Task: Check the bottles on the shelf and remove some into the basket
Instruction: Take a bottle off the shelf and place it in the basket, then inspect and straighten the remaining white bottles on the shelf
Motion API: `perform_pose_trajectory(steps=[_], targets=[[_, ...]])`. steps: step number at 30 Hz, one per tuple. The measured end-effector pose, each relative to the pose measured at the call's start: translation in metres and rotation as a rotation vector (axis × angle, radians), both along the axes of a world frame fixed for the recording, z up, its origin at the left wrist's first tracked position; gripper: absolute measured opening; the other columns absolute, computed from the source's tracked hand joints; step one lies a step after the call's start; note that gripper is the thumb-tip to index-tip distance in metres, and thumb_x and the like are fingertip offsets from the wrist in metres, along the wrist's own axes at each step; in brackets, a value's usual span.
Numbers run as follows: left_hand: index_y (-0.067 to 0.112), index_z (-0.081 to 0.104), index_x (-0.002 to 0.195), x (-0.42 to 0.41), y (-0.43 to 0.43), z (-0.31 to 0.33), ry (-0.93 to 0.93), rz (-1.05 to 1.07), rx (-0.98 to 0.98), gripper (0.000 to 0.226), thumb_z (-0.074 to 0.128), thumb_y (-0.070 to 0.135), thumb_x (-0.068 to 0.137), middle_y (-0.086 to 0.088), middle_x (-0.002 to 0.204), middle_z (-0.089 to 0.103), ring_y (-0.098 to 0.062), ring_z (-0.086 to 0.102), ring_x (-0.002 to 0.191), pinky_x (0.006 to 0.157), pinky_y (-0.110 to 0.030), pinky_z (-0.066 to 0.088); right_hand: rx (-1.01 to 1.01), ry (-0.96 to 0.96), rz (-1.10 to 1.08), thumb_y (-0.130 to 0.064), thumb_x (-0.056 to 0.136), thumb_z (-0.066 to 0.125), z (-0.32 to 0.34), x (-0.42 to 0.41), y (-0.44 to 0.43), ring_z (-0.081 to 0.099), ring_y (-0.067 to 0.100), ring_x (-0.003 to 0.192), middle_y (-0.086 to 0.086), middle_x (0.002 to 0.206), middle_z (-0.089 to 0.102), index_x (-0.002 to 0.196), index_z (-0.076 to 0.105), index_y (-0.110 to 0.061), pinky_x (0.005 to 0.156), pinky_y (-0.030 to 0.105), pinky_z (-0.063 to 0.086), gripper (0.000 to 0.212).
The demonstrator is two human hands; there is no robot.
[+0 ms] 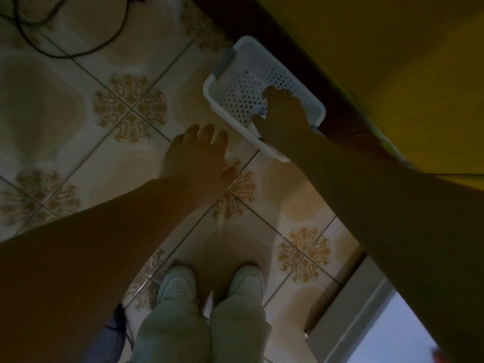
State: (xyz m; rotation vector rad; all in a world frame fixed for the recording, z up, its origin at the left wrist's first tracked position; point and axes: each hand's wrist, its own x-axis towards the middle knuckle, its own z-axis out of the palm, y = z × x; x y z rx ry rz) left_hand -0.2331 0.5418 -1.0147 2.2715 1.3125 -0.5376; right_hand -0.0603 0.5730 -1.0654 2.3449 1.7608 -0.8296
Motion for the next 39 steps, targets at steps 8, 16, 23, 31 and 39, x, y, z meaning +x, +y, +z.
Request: perform_pose_trajectory(steps=[8,16,23,31,39], targets=[[0.016,0.019,0.146,-0.009,0.023,0.217,0.077,-0.004,0.107,0.069,0.035,0.055,0.092,-0.007,0.149,0.028,-0.027,0.027,0.136,0.107,-0.039,0.029,-0.041,-0.069,0.183,-0.040,0.098,0.045,0.241,-0.015,0.023,0.043,0.035,0.122,0.015,0.137,0.041,0.139,0.037,-0.013,0.100,0.045,0.039,0.050],[0.023,0.035,0.136,-0.021,0.045,0.496,0.003,0.020,0.260,0.055,0.037,0.055,0.092,-0.002,0.140,0.040,-0.022,0.038,0.127,0.100,-0.033,0.036,0.117,-0.097,0.126,-0.036,0.099,0.044,0.547,-0.036,0.024,0.046,0.035,0.117,0.014,0.130,0.044,0.132,0.043,-0.011,0.095,0.047,0.043,0.041],[0.022,0.041,0.132,-0.027,0.045,0.732,-0.077,-0.022,0.454,0.057,0.040,0.059,0.089,-0.003,0.132,0.047,-0.025,0.044,0.121,0.095,-0.038,0.042,0.368,-0.213,0.021,-0.037,0.094,0.049,0.784,-0.044,-0.009,0.045,0.035,0.121,0.014,0.130,0.047,0.130,0.048,-0.012,0.094,0.043,0.043,0.043],[0.017,0.044,0.131,0.004,-0.034,0.906,-0.270,-0.056,0.705,0.056,0.042,0.056,0.090,-0.008,0.131,0.050,-0.027,0.050,0.117,0.089,-0.036,0.045,0.664,-0.367,-0.016,-0.033,0.097,0.044,0.978,-0.033,-0.102,0.046,0.032,0.117,0.013,0.126,0.047,0.128,0.048,-0.011,0.091,0.040,0.041,0.038],[0.016,0.043,0.134,0.072,-0.172,0.983,-0.452,-0.164,0.805,0.058,0.041,0.056,0.091,-0.007,0.132,0.051,-0.027,0.049,0.118,0.093,-0.039,0.043,0.810,-0.508,-0.136,-0.025,0.096,0.044,1.061,0.021,-0.252,0.050,0.028,0.107,0.009,0.116,0.053,0.119,0.053,-0.010,0.079,0.032,0.037,0.029]])
